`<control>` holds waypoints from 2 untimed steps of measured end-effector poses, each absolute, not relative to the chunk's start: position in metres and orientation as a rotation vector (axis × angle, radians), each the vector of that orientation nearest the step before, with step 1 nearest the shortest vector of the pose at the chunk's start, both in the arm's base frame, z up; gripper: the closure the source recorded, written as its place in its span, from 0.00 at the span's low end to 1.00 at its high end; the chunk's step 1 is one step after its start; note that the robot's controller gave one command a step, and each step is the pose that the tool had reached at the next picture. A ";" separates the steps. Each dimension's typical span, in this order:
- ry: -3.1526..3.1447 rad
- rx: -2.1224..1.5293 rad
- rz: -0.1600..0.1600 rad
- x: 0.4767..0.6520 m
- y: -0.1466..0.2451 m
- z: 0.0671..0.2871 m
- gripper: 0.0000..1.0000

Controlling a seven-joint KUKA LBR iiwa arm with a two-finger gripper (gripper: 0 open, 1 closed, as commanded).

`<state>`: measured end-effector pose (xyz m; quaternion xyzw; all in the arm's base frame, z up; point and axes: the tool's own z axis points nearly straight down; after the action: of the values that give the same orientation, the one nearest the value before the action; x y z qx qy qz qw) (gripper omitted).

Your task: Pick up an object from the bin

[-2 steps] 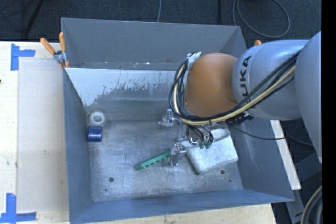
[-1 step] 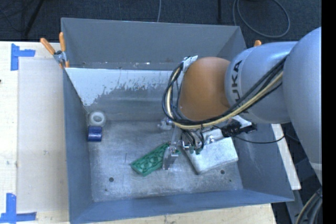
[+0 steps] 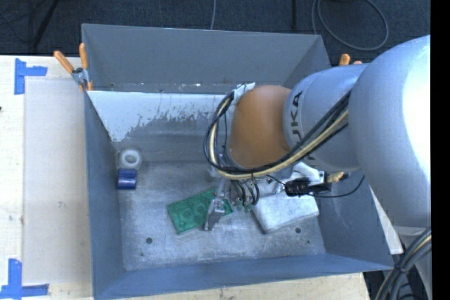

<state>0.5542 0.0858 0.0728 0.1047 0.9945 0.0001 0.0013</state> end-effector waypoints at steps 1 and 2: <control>3.070 0.631 0.002 0.550 0.098 0.073 0.00; 3.070 0.632 0.006 0.551 0.099 0.075 1.00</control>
Offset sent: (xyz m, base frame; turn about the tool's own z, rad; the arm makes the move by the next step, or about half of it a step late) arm -0.0072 0.0131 -0.0028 0.1937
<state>0.5509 0.0986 0.0749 0.2016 0.9795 0.0019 0.0038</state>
